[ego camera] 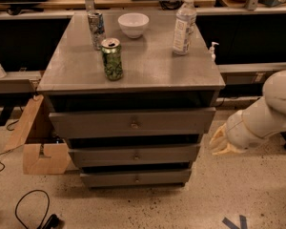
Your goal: Close top drawer
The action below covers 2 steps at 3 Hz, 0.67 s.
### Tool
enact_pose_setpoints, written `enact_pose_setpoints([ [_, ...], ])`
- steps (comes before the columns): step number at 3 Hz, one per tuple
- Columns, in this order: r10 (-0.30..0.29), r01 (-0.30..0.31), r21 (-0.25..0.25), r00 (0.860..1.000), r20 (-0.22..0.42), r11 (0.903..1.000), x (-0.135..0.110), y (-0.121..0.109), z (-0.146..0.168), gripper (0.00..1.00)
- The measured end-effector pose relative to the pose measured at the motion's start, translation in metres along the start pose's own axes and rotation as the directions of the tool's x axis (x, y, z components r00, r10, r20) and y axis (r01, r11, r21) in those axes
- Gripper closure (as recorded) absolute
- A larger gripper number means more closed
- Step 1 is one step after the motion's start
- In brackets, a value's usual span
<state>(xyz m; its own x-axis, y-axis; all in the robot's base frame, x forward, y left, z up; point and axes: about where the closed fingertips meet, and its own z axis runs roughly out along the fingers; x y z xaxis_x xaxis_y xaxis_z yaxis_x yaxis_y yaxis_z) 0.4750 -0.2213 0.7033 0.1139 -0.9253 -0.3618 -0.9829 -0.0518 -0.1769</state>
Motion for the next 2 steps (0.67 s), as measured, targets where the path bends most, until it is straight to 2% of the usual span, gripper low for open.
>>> enact_pose_setpoints([
  [1, 0.091, -0.087, 0.033, 0.984, -0.156, 0.9957, 0.028, 0.025, -0.092, 1.0],
  [2, 0.32, -0.27, 0.218, 0.916, -0.241, 0.9379, 0.058, 0.074, -0.179, 1.0],
])
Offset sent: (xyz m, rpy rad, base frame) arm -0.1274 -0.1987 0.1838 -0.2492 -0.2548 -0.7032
